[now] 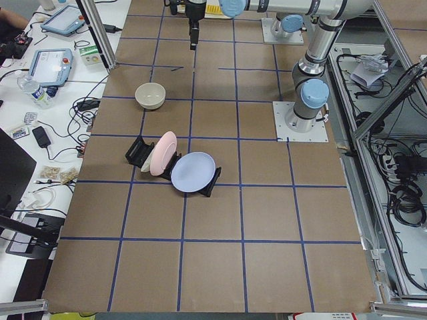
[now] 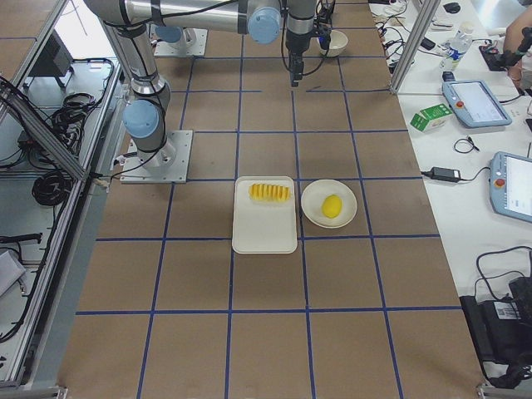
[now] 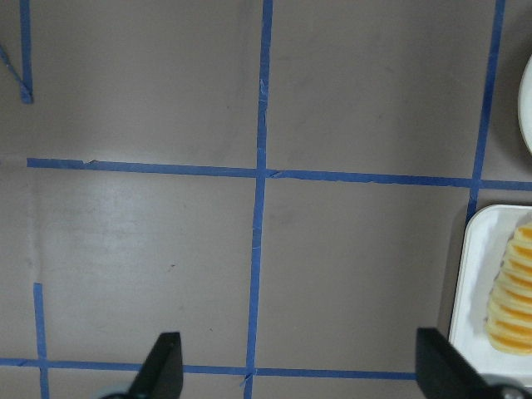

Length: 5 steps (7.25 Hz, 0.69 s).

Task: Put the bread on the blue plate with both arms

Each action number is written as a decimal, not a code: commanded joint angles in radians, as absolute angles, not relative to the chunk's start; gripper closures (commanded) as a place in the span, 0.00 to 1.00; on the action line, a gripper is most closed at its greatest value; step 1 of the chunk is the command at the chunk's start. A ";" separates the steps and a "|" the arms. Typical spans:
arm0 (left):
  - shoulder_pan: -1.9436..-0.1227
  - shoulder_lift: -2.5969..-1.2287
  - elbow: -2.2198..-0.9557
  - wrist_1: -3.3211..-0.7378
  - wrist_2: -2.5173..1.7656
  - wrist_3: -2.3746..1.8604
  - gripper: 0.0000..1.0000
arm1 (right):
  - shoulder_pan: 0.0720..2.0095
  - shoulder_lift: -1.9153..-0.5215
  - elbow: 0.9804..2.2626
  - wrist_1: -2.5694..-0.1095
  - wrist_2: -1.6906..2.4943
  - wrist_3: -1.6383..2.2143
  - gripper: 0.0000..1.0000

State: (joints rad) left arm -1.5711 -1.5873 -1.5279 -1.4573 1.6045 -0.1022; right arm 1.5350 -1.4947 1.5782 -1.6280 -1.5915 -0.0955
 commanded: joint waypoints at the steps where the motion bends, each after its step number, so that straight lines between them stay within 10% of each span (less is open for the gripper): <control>1: -1.574 -1.589 -1.526 -1.457 1.605 -0.103 0.00 | 1.501 -1.494 1.582 -1.626 -1.592 -0.147 0.00; 5: -1.580 -1.586 -1.516 -1.456 1.600 -0.106 0.00 | 1.390 -1.485 1.632 -1.629 -1.589 -0.230 0.00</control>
